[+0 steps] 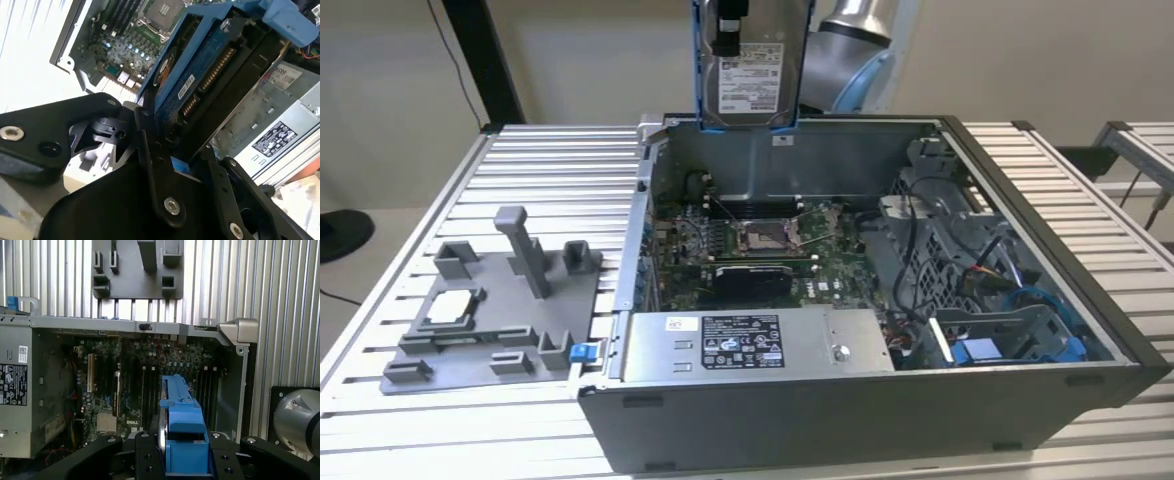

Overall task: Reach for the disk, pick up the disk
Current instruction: 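Pick up the disk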

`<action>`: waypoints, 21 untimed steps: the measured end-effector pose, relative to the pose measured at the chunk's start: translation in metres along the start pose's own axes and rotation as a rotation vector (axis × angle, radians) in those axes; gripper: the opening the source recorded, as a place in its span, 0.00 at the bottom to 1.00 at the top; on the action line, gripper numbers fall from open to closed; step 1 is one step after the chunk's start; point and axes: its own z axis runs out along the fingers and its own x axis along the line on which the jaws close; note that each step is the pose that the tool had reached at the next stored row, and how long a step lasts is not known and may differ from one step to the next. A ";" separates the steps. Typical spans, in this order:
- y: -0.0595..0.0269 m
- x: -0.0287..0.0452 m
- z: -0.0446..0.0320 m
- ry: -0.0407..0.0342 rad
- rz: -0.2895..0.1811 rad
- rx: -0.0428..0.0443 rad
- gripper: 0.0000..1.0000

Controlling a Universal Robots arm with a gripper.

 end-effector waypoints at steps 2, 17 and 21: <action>-0.0043 0.0001 0.0000 0.0001 0.000 0.0000 0.00; -0.0353 0.0008 -0.0002 0.0001 0.000 0.0000 0.00; -0.0436 0.0010 -0.0002 0.0001 0.000 -0.0001 0.00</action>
